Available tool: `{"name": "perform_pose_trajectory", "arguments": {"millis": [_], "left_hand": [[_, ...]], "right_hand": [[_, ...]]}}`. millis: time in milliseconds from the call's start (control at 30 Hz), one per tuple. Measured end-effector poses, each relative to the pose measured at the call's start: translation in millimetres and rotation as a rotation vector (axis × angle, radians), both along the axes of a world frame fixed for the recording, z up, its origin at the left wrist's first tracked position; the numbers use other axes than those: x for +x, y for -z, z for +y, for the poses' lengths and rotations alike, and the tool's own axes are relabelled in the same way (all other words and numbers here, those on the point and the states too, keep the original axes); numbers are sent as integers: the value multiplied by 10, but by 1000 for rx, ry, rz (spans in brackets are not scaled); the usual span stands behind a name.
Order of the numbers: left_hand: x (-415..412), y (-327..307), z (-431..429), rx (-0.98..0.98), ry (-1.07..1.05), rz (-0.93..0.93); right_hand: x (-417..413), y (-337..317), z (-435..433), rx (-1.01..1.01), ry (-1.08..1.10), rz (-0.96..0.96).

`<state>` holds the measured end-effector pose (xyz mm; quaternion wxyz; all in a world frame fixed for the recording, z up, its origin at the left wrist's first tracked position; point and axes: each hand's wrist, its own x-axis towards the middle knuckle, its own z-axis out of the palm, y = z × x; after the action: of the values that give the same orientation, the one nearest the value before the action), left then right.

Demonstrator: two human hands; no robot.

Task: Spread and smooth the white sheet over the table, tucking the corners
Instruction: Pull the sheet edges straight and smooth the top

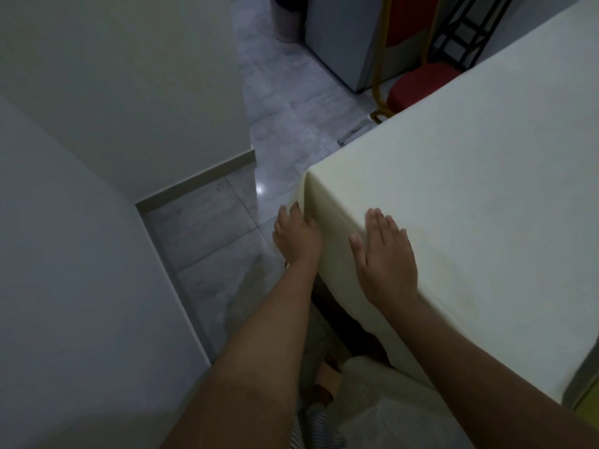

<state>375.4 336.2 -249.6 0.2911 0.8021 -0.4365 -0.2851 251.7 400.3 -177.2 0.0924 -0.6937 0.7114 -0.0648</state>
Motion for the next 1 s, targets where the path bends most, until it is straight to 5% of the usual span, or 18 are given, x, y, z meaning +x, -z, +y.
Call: {"name": "perform_pose_trajectory", "arguments": {"millis": [100, 300, 433, 733, 1000], "left_hand": [[46, -167, -303, -172, -83, 144], [44, -74, -283, -95, 73, -121], [-9, 129, -145, -70, 0, -283], [-105, 249, 82, -85, 42, 92], [-40, 563, 490, -145, 177, -3]], "right_hand": [[-12, 14, 7, -10, -15, -8], [-25, 7, -7, -20, -14, -60], [-37, 41, -5, -22, -36, -32], [-67, 93, 20, -44, -96, 35], [-63, 103, 30, -69, -114, 56]]}}
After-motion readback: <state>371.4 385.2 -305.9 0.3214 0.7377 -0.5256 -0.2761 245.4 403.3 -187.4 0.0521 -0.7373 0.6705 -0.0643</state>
